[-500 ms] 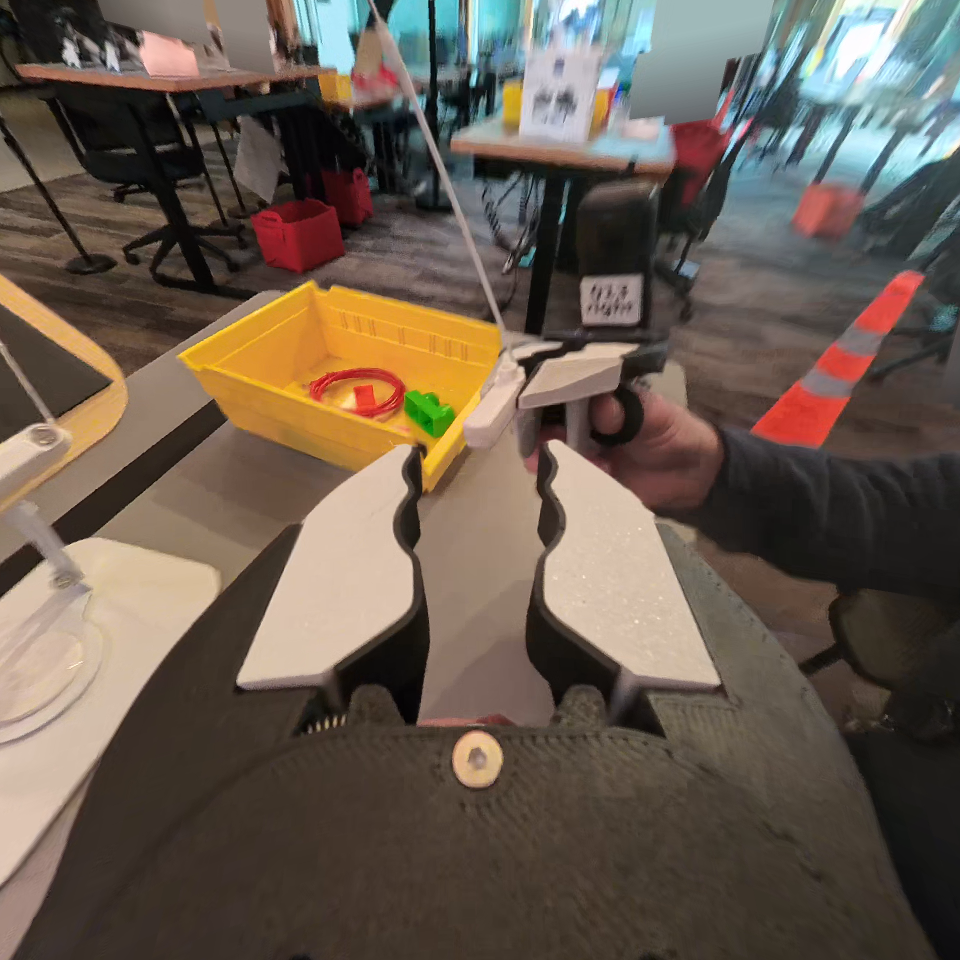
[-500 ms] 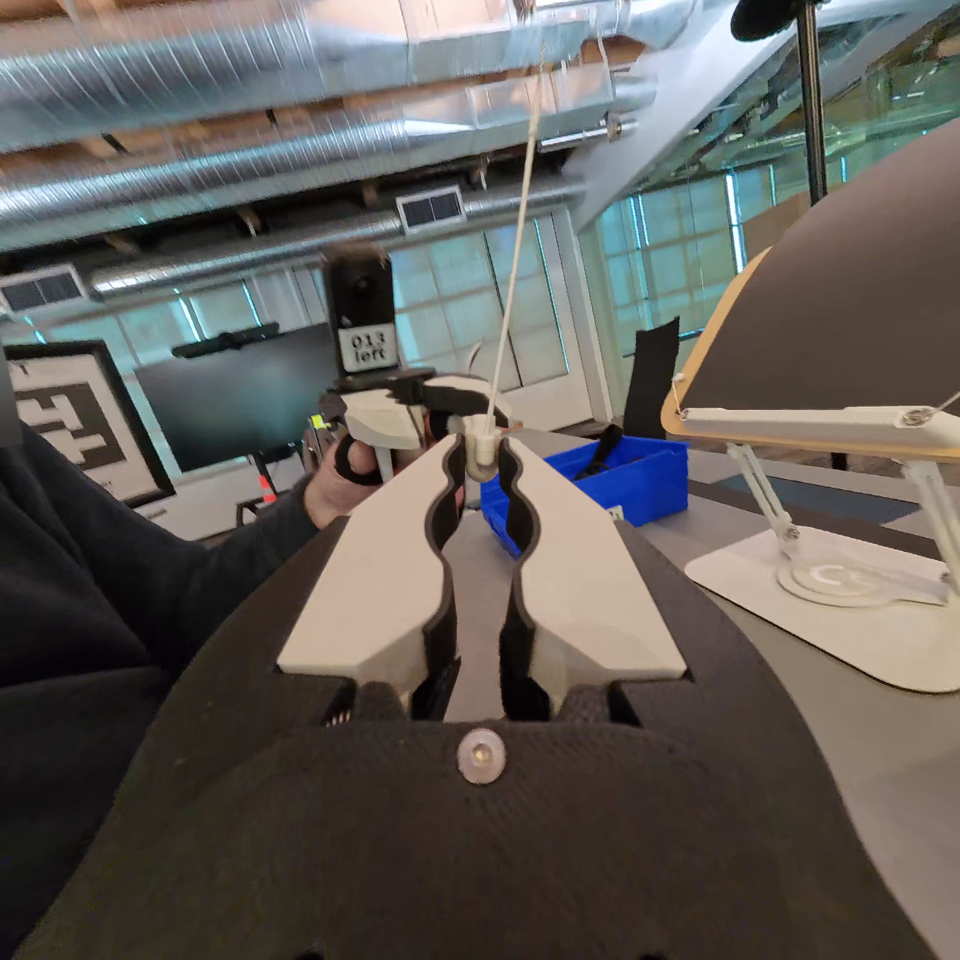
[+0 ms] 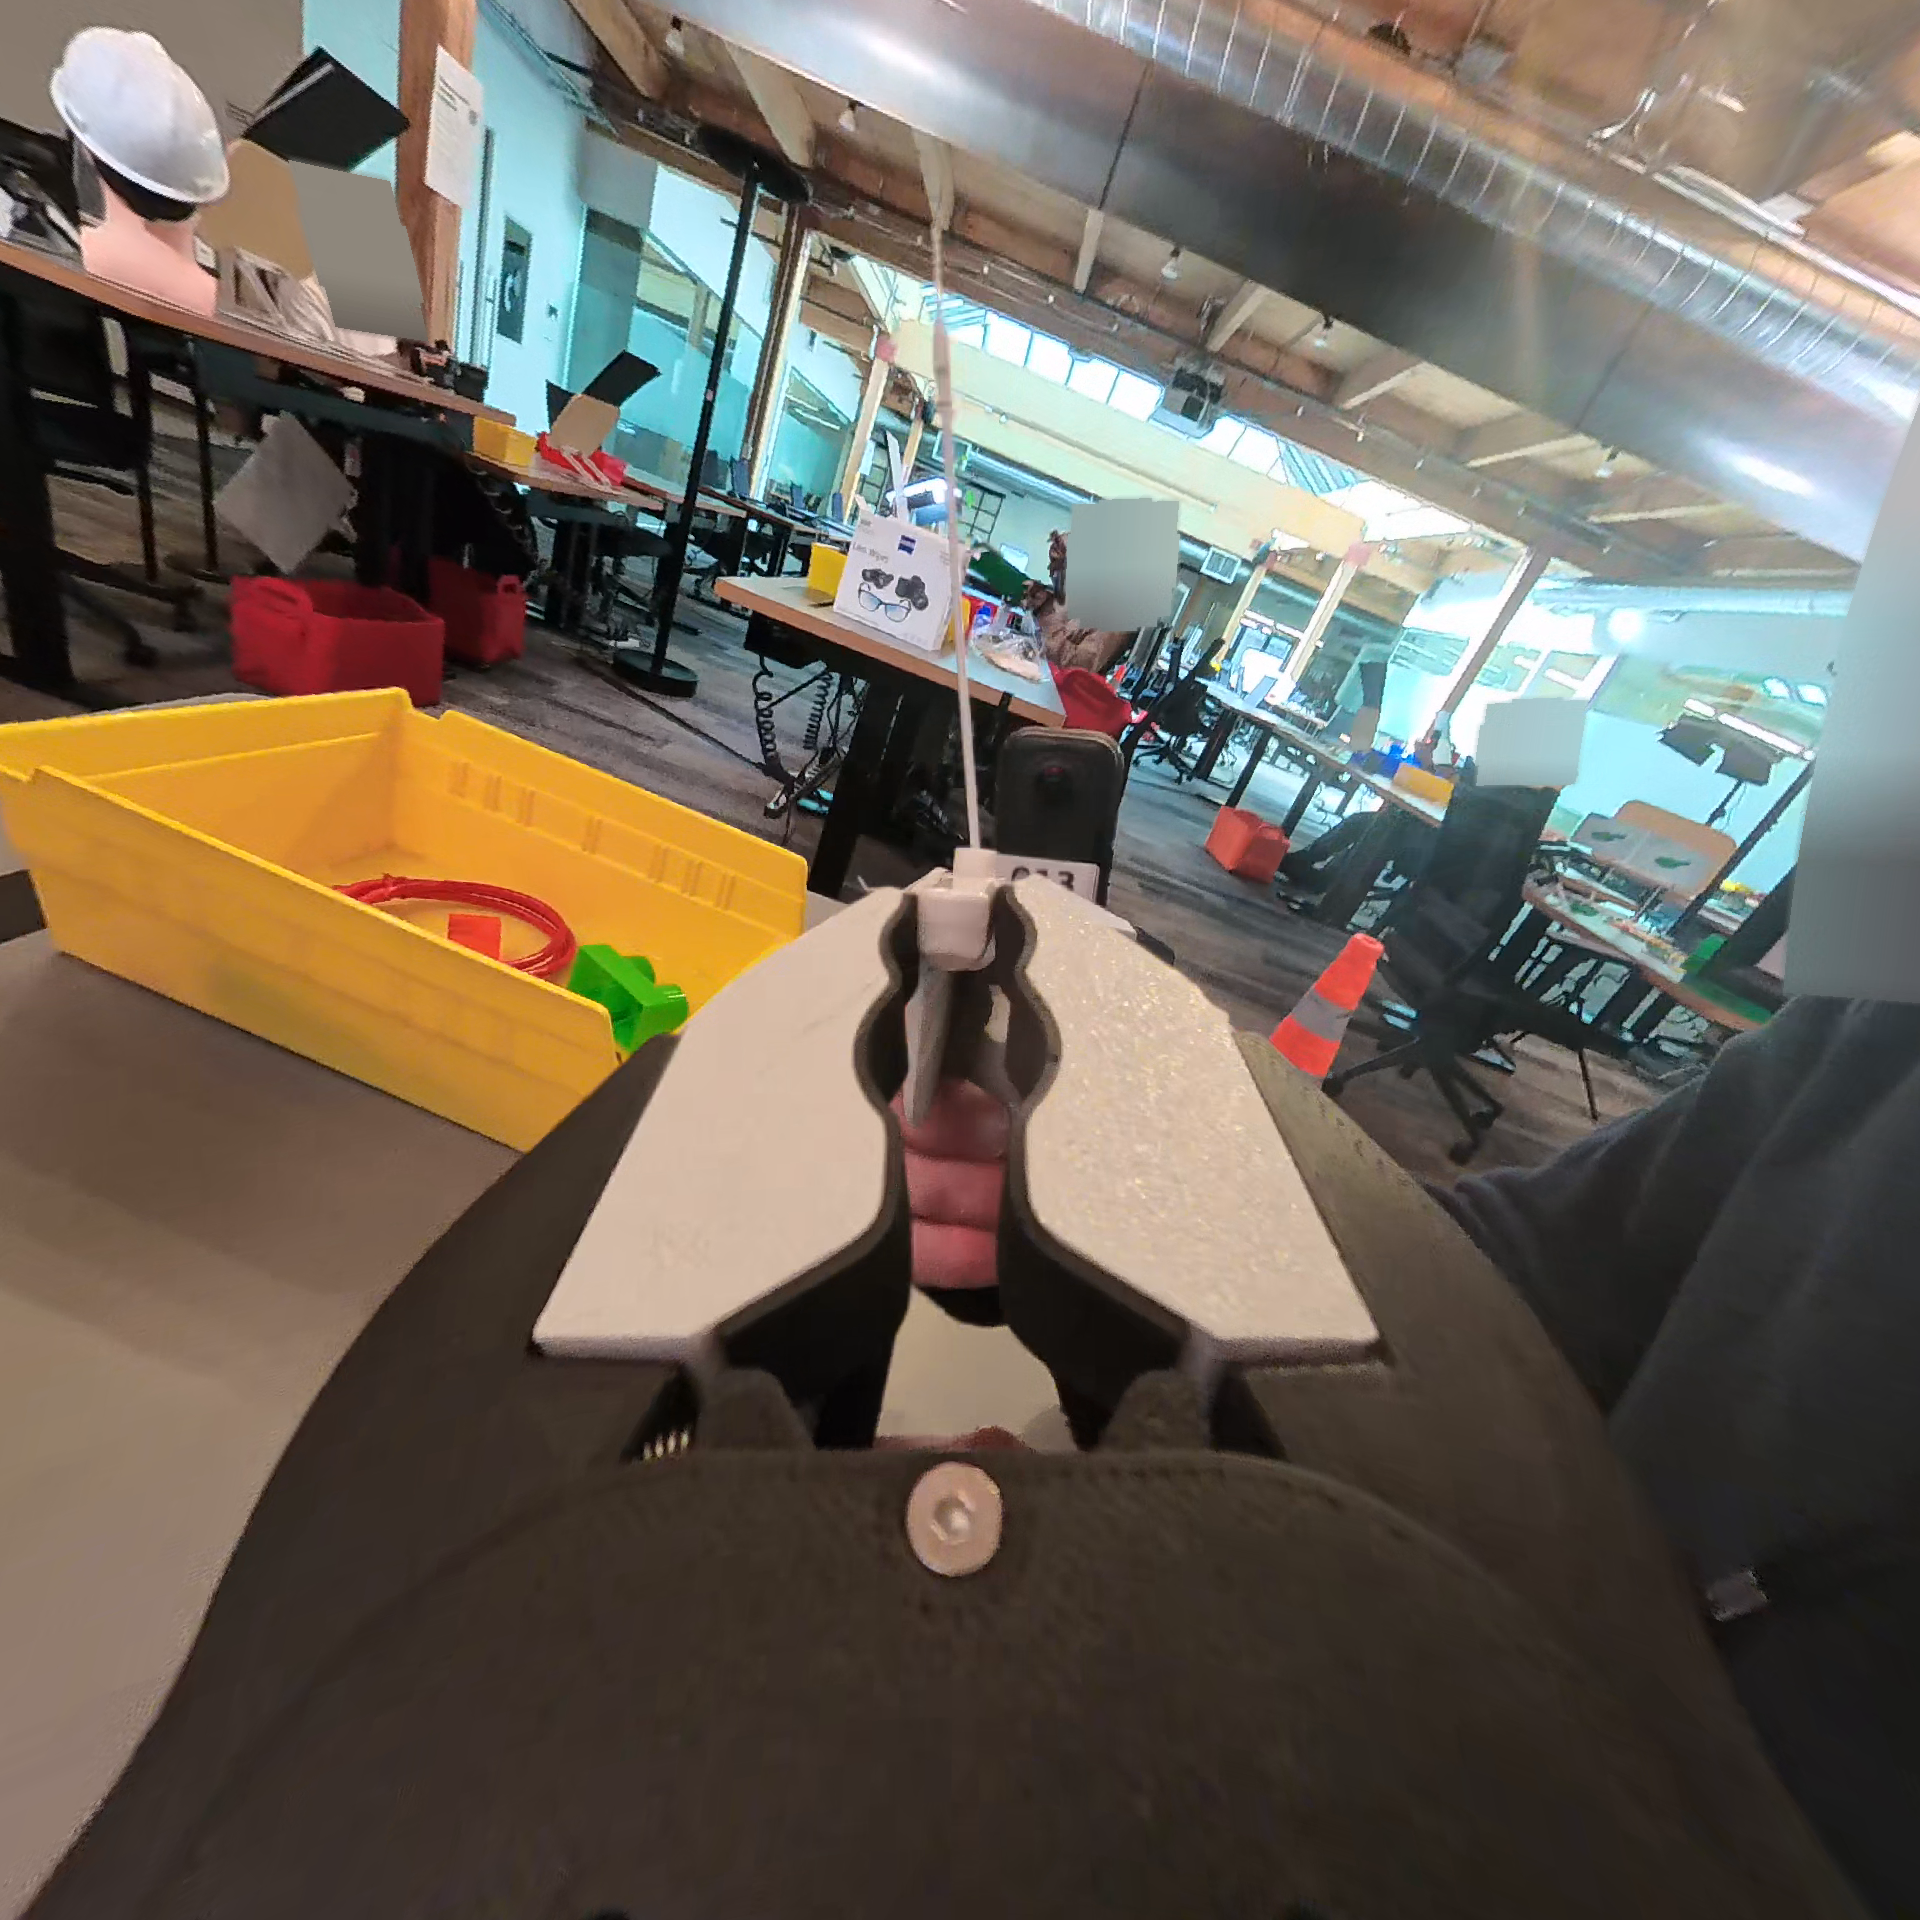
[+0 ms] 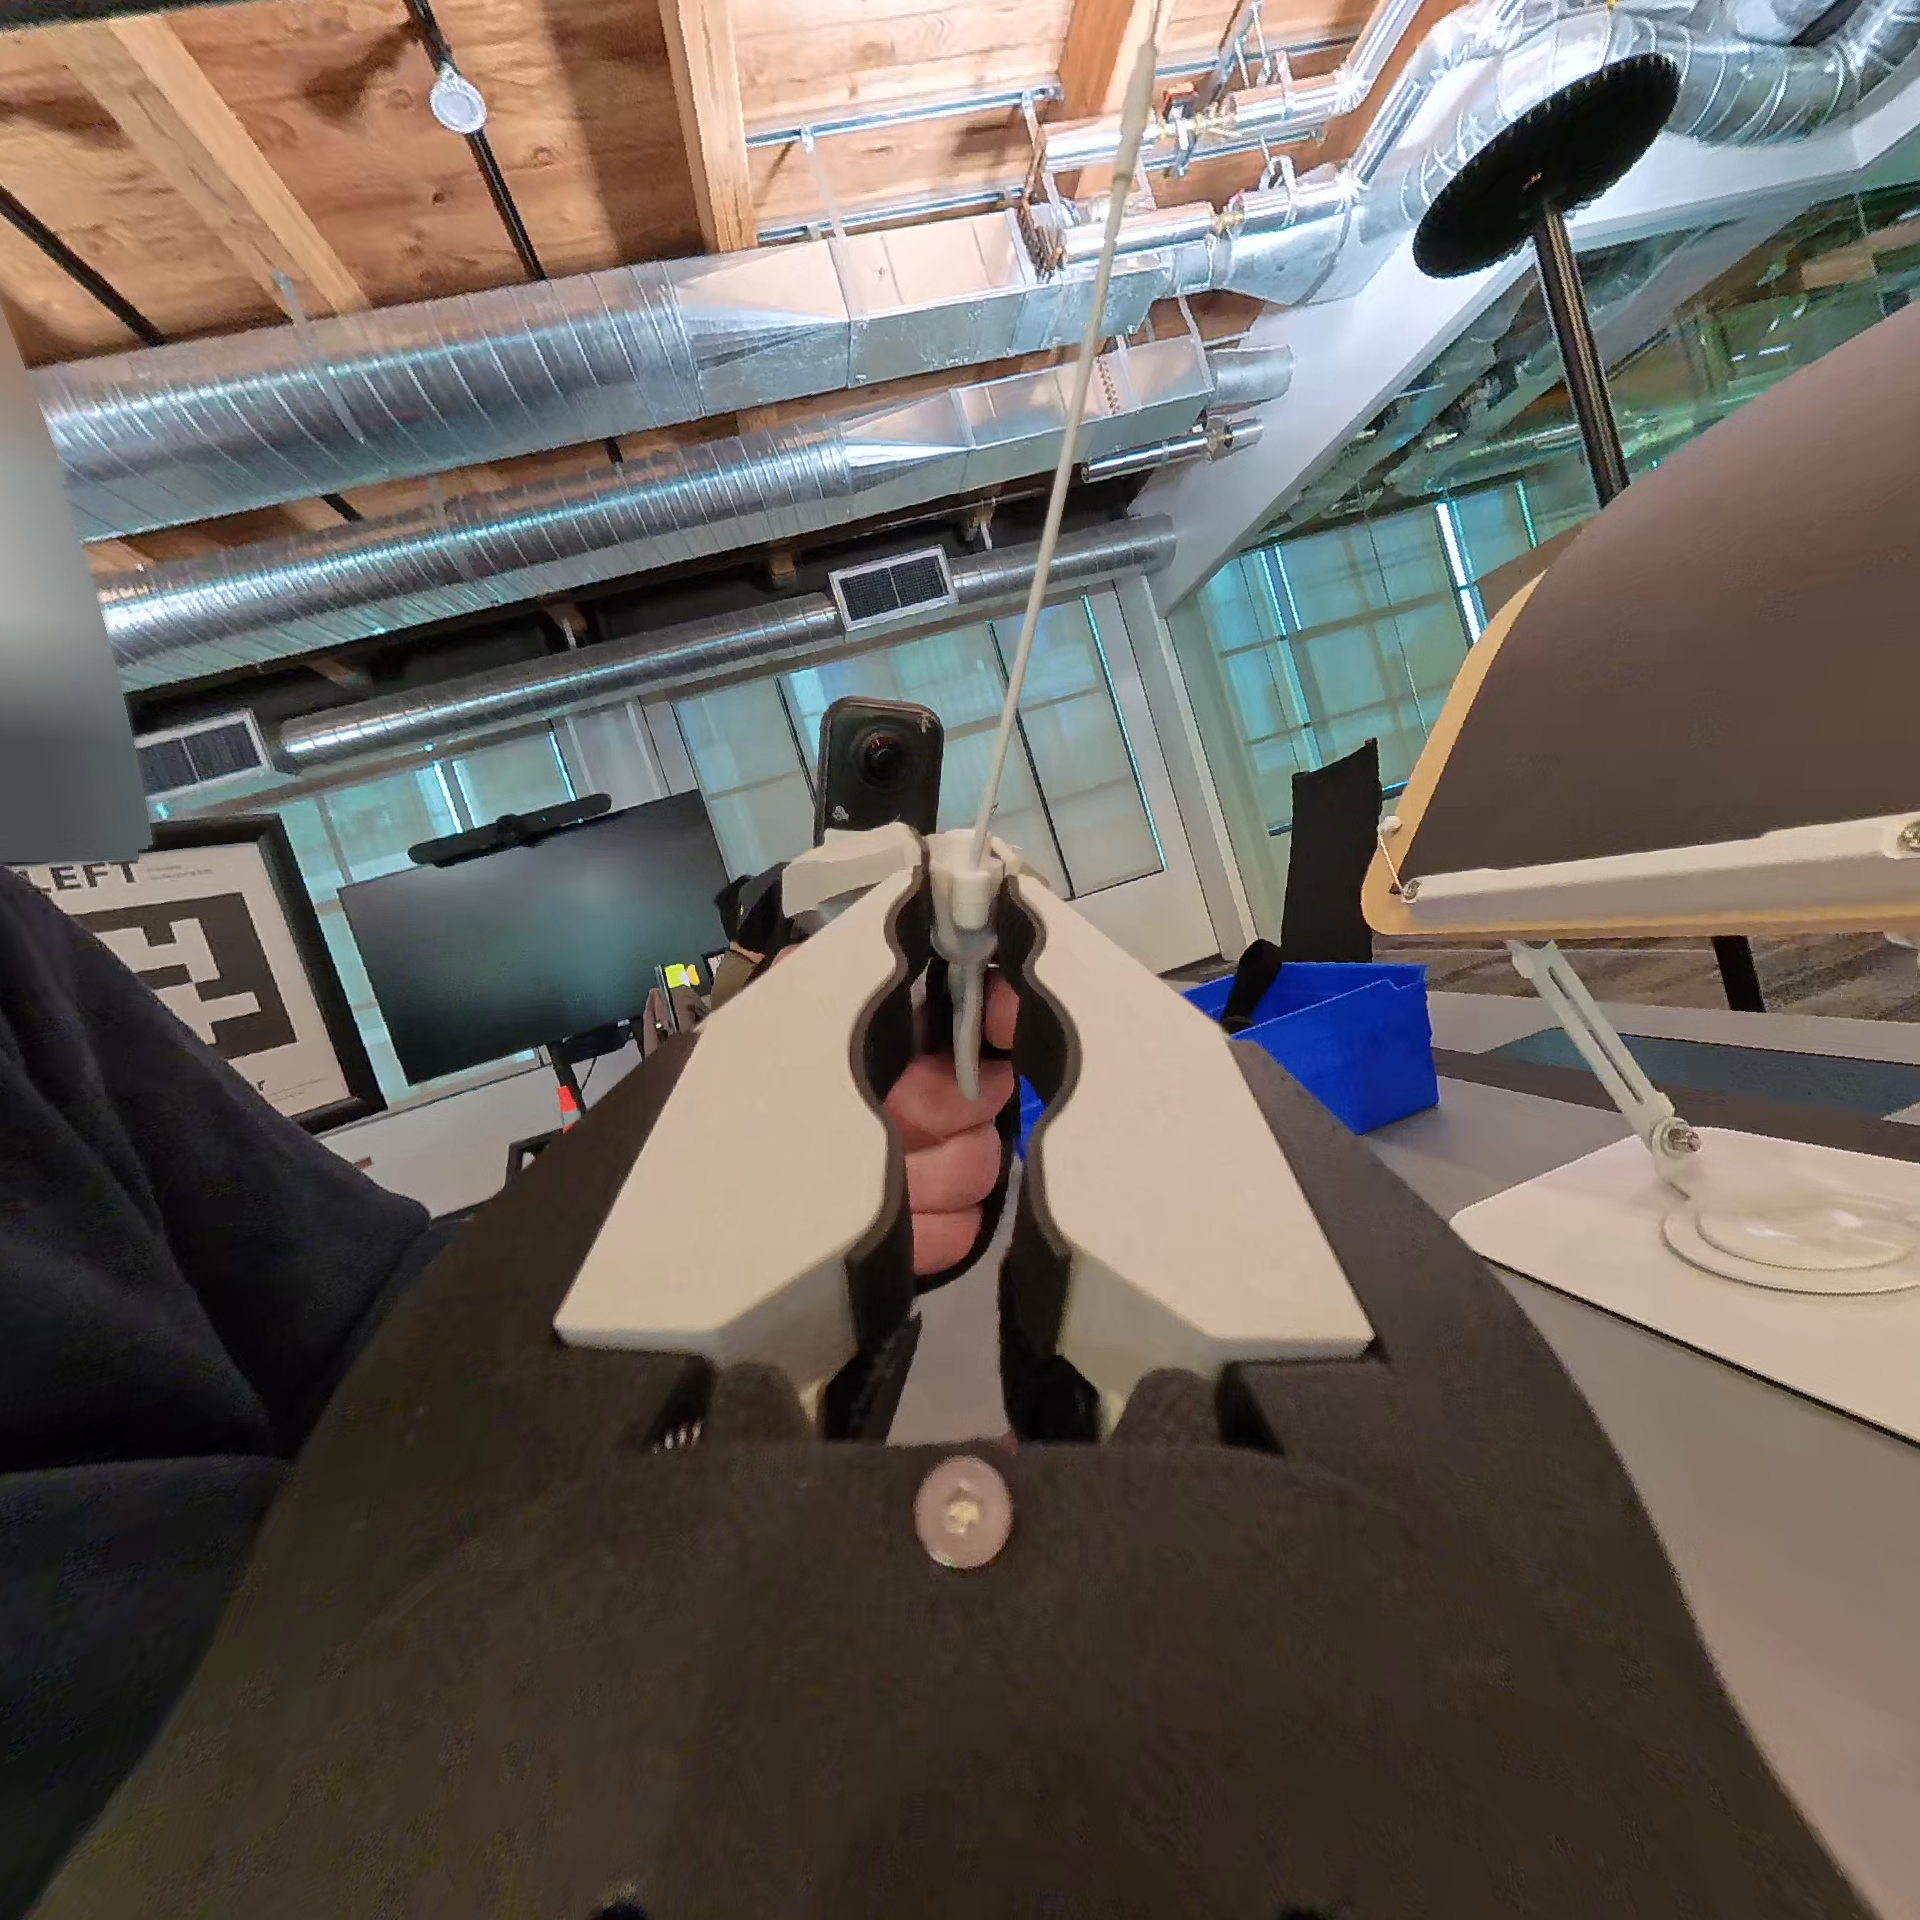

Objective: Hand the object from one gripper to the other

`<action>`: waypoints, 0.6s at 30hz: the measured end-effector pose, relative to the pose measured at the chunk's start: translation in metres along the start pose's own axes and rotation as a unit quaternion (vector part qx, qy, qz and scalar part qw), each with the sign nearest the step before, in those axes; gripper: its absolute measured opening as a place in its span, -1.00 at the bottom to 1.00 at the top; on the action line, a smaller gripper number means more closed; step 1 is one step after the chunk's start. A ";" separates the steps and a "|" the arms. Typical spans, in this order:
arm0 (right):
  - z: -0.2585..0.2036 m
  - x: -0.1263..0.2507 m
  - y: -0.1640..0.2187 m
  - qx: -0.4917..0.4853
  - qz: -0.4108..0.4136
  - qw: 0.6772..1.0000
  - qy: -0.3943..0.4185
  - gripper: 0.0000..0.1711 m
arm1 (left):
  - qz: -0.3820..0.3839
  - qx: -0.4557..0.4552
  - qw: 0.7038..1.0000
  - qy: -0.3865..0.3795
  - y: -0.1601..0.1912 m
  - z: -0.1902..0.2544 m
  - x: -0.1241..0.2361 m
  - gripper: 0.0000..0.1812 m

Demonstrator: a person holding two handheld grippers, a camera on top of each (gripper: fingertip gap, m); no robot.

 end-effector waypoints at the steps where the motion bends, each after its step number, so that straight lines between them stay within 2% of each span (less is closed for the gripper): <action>1: 0.000 0.000 0.001 -0.003 0.003 1.000 -0.003 -0.88 | 0.004 0.003 1.000 0.001 0.001 0.000 -0.001 -0.86; 6: 0.002 0.001 0.003 -0.012 -0.009 1.000 -0.002 -0.87 | 0.005 -0.007 1.000 -0.004 0.003 0.000 -0.001 -0.87; 11: 0.006 0.014 -0.003 0.021 -0.039 0.997 0.060 -0.74 | -0.015 -0.074 0.994 -0.081 -0.006 0.004 0.006 -0.87; 14: 0.004 0.026 -0.021 0.064 -0.046 0.989 0.122 -0.70 | -0.036 -0.135 0.978 -0.153 -0.012 0.008 0.012 -0.87; 18: -0.001 0.035 -0.056 0.144 -0.071 0.967 0.198 -0.69 | -0.086 -0.225 0.943 -0.229 -0.014 0.019 0.012 -0.87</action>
Point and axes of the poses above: each gripper's, where its closed fingertips meet, x back along the fingers, y out of its underside, z = x × y across the jaws, the point moved 7 cm from there along x, back along the fingers, and after that the axes turned 10 degrees about -z, right-handed, at the moved point
